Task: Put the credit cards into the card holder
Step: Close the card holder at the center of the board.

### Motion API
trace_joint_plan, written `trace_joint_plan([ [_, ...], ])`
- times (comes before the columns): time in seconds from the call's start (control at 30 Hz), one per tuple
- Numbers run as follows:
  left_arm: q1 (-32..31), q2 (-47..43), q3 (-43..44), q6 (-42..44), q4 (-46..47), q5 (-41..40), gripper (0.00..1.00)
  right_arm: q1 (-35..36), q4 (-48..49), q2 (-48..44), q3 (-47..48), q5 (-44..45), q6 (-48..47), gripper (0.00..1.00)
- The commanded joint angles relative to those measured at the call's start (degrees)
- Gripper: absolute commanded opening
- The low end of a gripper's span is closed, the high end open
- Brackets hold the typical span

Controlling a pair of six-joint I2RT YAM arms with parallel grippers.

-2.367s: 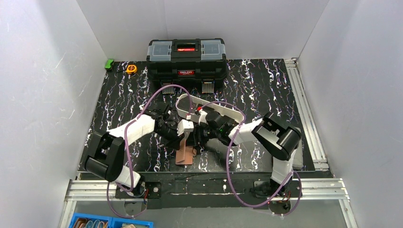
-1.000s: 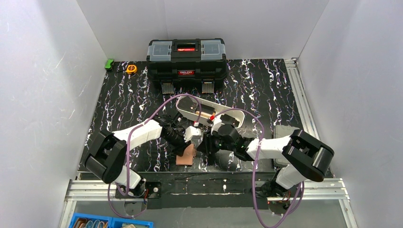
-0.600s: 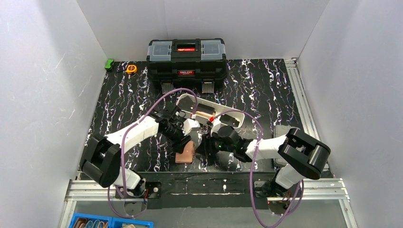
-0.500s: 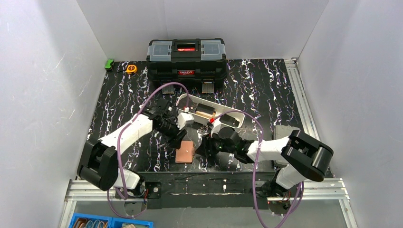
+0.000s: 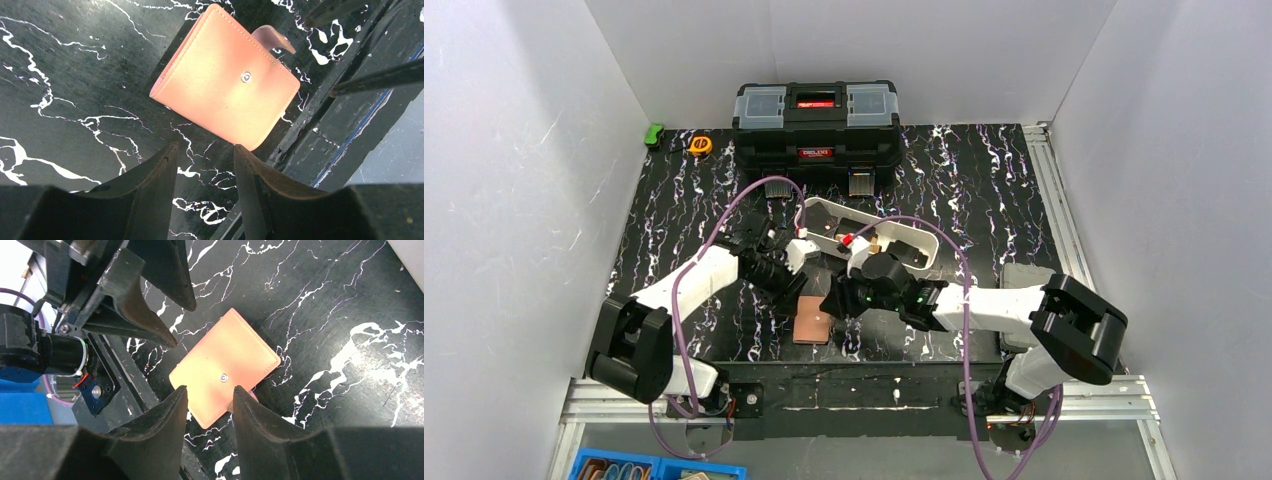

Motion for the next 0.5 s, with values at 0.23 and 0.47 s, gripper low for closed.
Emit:
trace_joint_plan([
  [0.23,1.1,-4.6,-3.5,-1.5,2.6,-0.4,0.41,5.1,-27.2,4.9,13.9,11.7,-2.9,0.48],
  [0.47,2.0,-7.2,-4.2,-1.2,1.9,-0.1,0.98,6.6,-32.9,7.8,18.6,14.9,-2.1,0.46],
])
